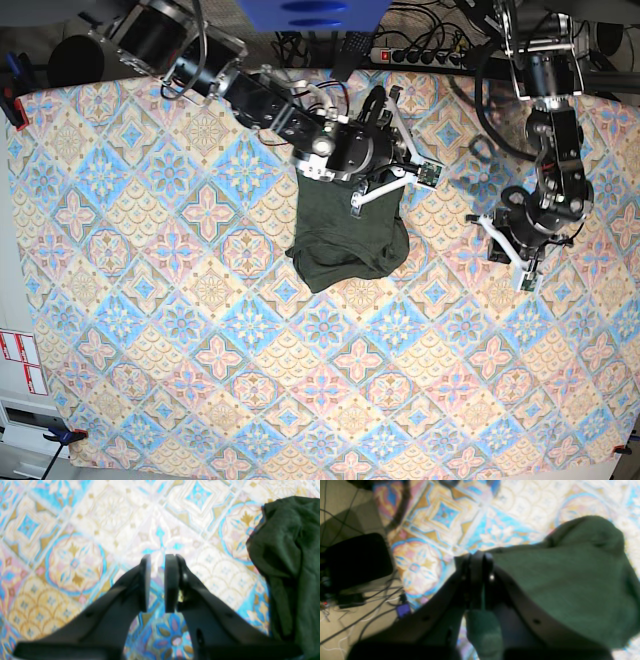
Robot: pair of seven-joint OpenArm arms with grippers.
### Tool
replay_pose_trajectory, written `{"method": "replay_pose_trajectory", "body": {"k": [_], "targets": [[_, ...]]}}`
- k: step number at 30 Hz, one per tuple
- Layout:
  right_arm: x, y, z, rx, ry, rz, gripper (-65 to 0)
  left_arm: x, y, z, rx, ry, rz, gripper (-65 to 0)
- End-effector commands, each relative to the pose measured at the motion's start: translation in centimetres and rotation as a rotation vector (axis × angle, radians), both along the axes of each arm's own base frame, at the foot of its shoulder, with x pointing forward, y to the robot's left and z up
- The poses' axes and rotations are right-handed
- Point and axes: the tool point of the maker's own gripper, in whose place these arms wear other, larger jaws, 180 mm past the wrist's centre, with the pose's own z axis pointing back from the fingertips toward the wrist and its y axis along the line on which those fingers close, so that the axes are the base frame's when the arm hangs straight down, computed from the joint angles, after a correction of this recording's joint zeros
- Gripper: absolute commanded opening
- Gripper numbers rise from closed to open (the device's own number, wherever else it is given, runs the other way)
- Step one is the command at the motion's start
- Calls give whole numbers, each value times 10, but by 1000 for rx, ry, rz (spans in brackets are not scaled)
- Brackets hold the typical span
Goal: Fold the T-shirt properly
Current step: 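Grasp the green bundle with the right gripper and release the left gripper, then drag the green bundle with the right gripper across the cloth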
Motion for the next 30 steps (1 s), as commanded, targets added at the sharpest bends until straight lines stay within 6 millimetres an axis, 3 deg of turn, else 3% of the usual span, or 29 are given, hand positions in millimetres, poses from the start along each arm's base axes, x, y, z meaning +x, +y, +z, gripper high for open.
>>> {"method": "replay_pose_trajectory", "body": {"k": [1,4,8,10,13,19,24,30], "targets": [[10,20,15,50,-24,8,-650,5,7,19,21,-59,4,-565],[14,35,9,36,1,5,-650,-2,0,19,11,-63,-1,-565],[8,32,-25,-26,82,-20,-650,-7,-5,18,6,-63,-5,-565],[8,40,-31,-21,99,-22,-650,-8,-6,19,7,-67,-8,-565],[15,36,-42,-55,109,-31,-650,-12,-12,19,-1,-70,-12,-565],[30,11,-61,-100,156,-119,-650,-14,-13,24,6,-84,-18,-565],[53,-32,-71,-121,169,-236,-650,-14,-13,27,9,-90,-18,-565],[65,-87,-87,-196,164,-304,-650,-14,-9,33,-16,-109,-2,-565]]}}
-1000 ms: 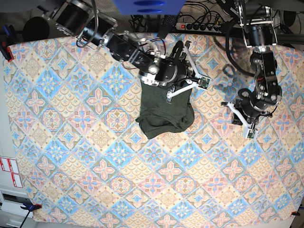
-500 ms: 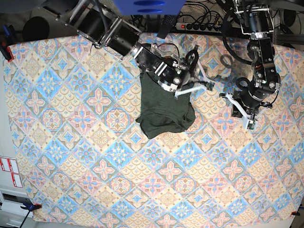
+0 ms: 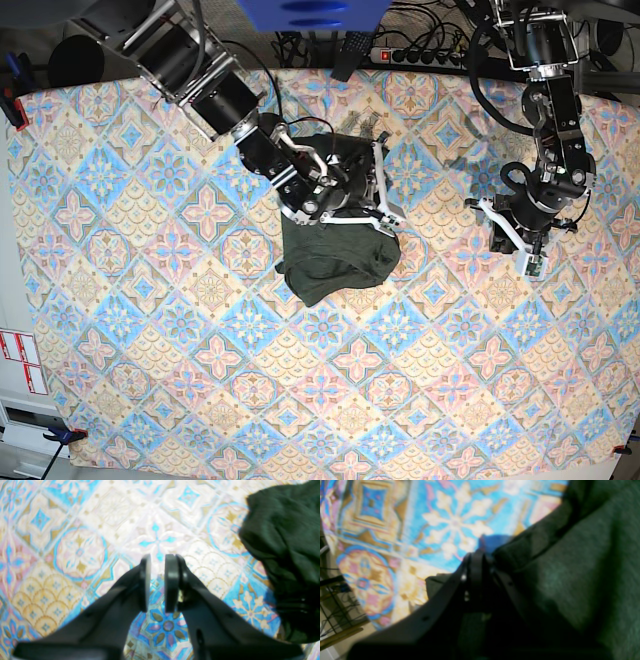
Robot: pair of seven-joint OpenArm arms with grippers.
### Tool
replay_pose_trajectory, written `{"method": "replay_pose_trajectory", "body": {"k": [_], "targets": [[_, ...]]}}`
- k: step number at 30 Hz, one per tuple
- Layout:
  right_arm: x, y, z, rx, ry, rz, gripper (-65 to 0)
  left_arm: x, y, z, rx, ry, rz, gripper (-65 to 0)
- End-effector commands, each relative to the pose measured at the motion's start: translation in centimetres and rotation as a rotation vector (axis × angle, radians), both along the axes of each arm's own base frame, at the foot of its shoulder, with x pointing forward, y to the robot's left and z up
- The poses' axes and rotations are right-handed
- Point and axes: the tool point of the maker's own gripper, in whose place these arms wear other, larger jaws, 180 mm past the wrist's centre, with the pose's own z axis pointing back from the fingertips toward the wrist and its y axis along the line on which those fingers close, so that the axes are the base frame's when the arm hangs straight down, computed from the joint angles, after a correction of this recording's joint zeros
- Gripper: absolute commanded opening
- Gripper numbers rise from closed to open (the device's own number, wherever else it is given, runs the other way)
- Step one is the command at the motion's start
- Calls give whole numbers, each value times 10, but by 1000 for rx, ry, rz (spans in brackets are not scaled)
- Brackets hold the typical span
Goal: Fold the T-shirt properly
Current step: 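Drag the green bundle with the right gripper across the cloth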
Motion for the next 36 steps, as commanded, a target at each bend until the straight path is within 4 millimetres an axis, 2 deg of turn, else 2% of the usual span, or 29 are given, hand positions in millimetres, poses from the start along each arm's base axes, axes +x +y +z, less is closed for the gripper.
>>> {"method": "replay_pose_trajectory", "body": {"k": [1,7,12,17,19,23,26,30,32,36], "targets": [[13,-49,-15,-175,-21,-31,-650,8,1,15,-16,-54,0,-565],[26,-93,-20,-220,-20,-108,-650,5,0,12,-28,-45,0,-565],[43,-140,-20,-254,-25,-213,-650,-5,-5,13,-24,-43,-12,-565],[54,-160,-16,-250,-34,-281,-650,-12,-9,10,-40,-36,-17,-565],[58,-156,-10,-238,-53,-275,-650,-12,-13,11,-69,-41,-18,-565],[71,-135,17,-194,-124,-248,-650,-16,-15,9,-93,-33,-17,-565],[73,-96,32,-121,-136,-227,-650,-19,-16,7,-95,-27,-17,-565],[74,-83,36,-95,-137,-224,-650,-30,-16,-1,-97,2,-18,-565],[73,-67,40,-66,-133,-219,-650,-32,-17,-3,-99,7,-17,-565],[71,-49,44,-33,-126,-213,-650,-41,-17,-9,-100,28,-17,-565]]}}
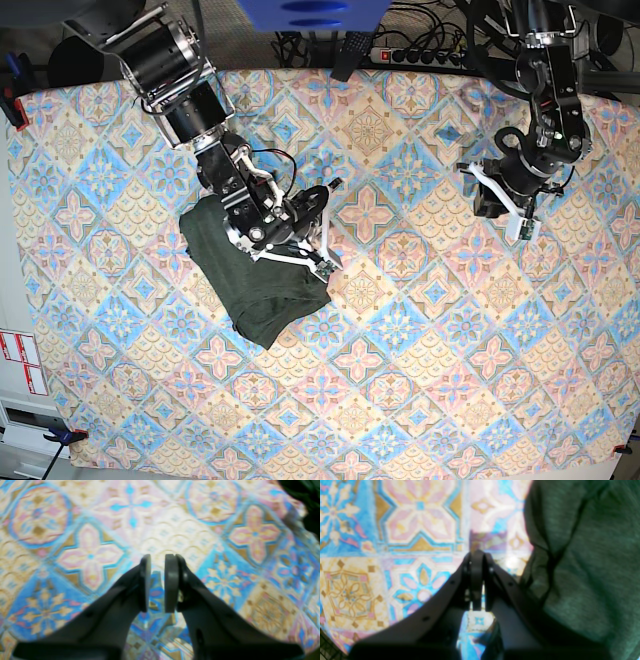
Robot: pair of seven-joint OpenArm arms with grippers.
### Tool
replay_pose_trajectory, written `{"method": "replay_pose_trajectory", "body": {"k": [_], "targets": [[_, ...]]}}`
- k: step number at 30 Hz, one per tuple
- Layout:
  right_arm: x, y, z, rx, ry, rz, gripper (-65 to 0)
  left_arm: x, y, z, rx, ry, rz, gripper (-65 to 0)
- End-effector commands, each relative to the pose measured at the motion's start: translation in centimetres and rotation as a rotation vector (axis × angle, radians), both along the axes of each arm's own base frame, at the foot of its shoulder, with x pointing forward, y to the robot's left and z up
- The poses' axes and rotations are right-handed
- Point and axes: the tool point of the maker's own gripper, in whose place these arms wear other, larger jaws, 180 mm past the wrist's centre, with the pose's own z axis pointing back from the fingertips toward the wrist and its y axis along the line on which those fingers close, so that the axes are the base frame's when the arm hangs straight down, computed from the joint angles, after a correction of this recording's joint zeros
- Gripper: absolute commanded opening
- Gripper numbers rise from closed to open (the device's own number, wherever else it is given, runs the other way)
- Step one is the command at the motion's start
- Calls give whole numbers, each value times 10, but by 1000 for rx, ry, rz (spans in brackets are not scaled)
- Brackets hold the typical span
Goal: Fold the T-shirt properly
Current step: 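Drag the green bundle with the right gripper across the cloth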
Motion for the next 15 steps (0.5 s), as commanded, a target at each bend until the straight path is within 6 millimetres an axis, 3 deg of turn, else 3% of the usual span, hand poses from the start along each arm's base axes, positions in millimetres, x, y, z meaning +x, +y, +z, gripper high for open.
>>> {"method": "replay_pose_trajectory", "body": {"k": [1,6,11,15], "targets": [[15,17,17,50,-43,3,-650,5,2,10,7,-38,-5,-565],[49,33,39,78,-101,7,-650,-2,1,8,10,-26,-9,-565],[65,25,29,61,-93,-13,-650,-6,-9,15,-1,-47,-16,-565],[64,16,9,53,-59,-37,-650,-12,-12,19,4,-49,-25,-565]]}}
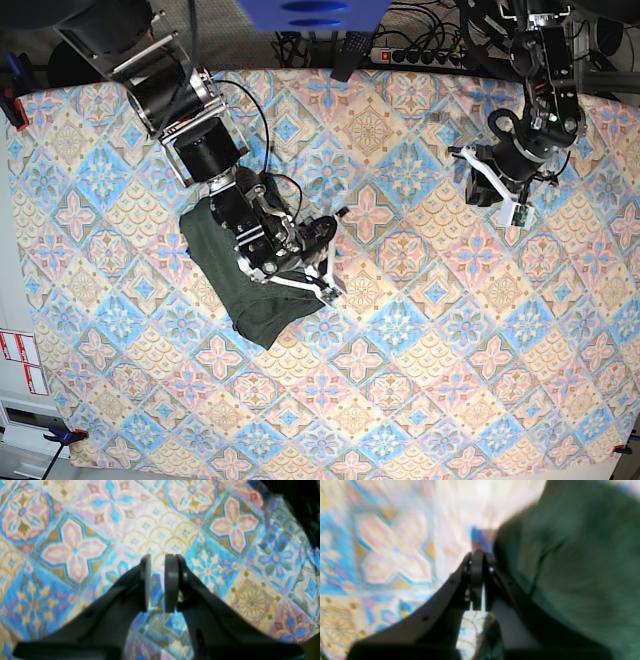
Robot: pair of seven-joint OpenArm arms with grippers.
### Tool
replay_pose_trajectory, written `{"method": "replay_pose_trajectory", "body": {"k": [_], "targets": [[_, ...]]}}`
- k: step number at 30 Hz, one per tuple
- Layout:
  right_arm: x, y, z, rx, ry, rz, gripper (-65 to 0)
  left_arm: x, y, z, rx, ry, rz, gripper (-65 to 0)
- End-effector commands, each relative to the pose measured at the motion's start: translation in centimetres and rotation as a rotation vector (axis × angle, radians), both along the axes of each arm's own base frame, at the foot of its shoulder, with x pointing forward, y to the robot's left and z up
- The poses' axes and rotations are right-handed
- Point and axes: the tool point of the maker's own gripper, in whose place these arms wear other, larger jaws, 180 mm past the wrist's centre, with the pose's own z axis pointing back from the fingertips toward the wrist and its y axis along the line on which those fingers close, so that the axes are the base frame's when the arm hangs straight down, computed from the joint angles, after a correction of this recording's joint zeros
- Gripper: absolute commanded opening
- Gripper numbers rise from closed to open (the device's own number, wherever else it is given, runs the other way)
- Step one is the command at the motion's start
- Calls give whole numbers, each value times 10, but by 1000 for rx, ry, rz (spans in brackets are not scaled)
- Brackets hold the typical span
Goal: Fold the T-shirt properly
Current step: 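Drag the green bundle with the right gripper across the cloth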
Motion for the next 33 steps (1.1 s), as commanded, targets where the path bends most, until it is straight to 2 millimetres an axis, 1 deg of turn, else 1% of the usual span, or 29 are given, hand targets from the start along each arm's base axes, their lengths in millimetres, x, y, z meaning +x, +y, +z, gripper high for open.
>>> {"method": "replay_pose_trajectory", "body": {"k": [1,5,7,9,16,21,23,25,29,31,33], "targets": [[20,10,17,34,-52,-3,-650,5,3,11,11,-39,-2,-565],[29,5,14,41,-63,-20,-650,4,3,10,11,-35,-1,-565],[27,-4,6,29,-49,-31,-650,4,4,10,13,-35,-1,-565],[28,-22,-1,2,-45,-48,-650,3,4,10,12,-33,-1,-565],[36,-86,-9,-81,-64,-99,-650,3,4,10,12,-33,-1,-565],[42,-123,-10,-113,-97,-130,-650,3,4,10,12,-33,-1,-565],[45,-134,-8,-122,-107,-139,-650,3,4,9,12,-32,-1,-565],[53,-144,-2,-133,-128,-148,-650,0,4,8,12,-26,-1,-565],[56,-165,0,-164,-134,-163,-650,-4,4,6,13,-18,-2,-565],[64,-175,8,-172,-152,-178,-650,-4,4,5,13,-16,-2,-565],[71,-184,15,-150,-165,-230,-650,-4,4,5,13,-16,-2,-565]]}}
